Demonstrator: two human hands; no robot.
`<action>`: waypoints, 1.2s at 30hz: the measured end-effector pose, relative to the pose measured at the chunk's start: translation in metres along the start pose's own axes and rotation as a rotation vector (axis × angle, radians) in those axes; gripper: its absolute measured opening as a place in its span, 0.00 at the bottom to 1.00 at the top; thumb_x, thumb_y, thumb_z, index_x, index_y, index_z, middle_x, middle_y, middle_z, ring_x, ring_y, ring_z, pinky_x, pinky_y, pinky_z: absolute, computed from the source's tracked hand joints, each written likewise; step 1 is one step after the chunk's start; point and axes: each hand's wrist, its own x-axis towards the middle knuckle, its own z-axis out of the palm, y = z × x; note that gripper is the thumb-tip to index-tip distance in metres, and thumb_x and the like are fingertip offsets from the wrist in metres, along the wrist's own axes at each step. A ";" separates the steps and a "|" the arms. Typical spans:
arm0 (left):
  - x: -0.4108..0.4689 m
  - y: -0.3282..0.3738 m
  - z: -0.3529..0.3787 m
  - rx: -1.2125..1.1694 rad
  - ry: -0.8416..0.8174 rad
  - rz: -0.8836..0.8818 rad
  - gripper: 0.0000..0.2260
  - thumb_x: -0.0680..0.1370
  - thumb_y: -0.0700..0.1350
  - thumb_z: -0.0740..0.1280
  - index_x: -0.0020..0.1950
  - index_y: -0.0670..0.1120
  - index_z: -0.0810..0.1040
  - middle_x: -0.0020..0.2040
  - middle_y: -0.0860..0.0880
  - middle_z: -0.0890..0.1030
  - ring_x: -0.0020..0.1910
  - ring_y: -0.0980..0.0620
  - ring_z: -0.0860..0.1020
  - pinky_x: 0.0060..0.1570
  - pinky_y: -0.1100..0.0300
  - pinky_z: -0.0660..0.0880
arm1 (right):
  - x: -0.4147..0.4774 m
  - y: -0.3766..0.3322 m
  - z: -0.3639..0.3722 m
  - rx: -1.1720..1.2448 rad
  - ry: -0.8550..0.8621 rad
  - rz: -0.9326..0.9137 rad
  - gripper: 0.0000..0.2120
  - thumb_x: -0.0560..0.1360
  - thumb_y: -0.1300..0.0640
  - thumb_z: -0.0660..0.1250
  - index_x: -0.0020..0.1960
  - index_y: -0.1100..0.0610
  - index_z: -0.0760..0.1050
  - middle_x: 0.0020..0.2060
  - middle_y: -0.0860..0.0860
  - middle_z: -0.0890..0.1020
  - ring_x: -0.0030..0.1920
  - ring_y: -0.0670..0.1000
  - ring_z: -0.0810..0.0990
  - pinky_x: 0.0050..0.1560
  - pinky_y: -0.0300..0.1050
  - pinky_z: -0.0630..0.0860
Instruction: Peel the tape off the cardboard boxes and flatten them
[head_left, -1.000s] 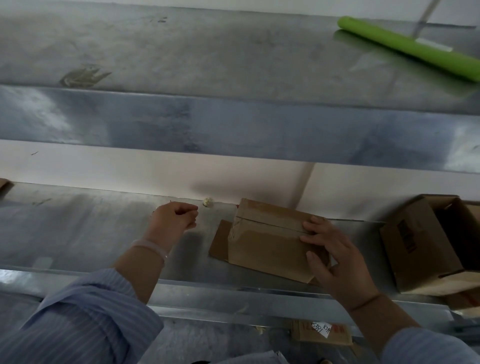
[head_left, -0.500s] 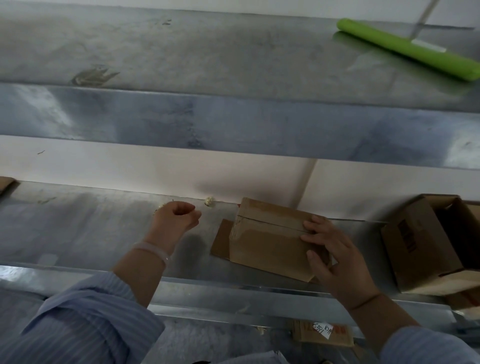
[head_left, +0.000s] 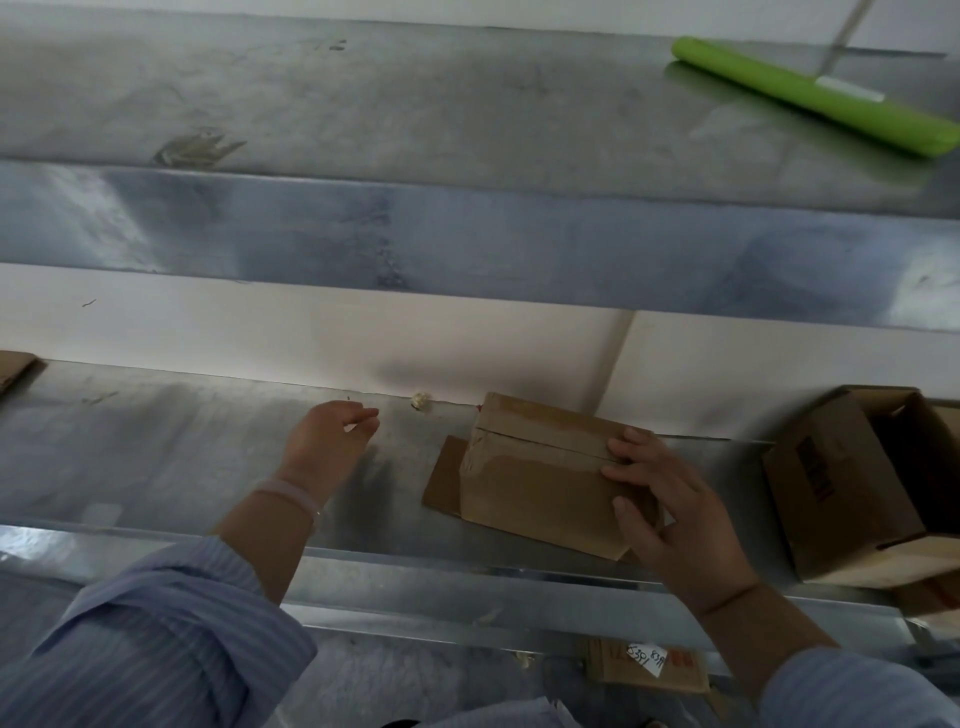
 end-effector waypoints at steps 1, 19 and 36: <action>0.001 0.000 0.000 0.051 -0.023 0.008 0.13 0.79 0.47 0.65 0.60 0.44 0.81 0.66 0.46 0.77 0.65 0.47 0.74 0.65 0.57 0.66 | 0.000 0.000 0.000 0.002 0.001 0.000 0.12 0.73 0.54 0.66 0.53 0.57 0.81 0.60 0.50 0.80 0.69 0.51 0.73 0.69 0.52 0.70; -0.044 0.051 0.022 -0.491 -0.367 0.061 0.20 0.79 0.54 0.64 0.69 0.51 0.72 0.59 0.52 0.79 0.57 0.54 0.78 0.61 0.52 0.75 | 0.001 -0.003 -0.003 -0.008 -0.017 0.010 0.12 0.73 0.53 0.66 0.54 0.56 0.81 0.59 0.50 0.80 0.68 0.51 0.73 0.69 0.50 0.70; -0.089 0.081 0.041 -0.708 -0.479 -0.214 0.16 0.82 0.54 0.57 0.49 0.48 0.81 0.48 0.46 0.85 0.51 0.48 0.82 0.60 0.49 0.76 | -0.001 -0.016 -0.013 -0.082 -0.086 0.430 0.22 0.79 0.58 0.63 0.69 0.39 0.67 0.74 0.41 0.60 0.72 0.40 0.58 0.74 0.50 0.61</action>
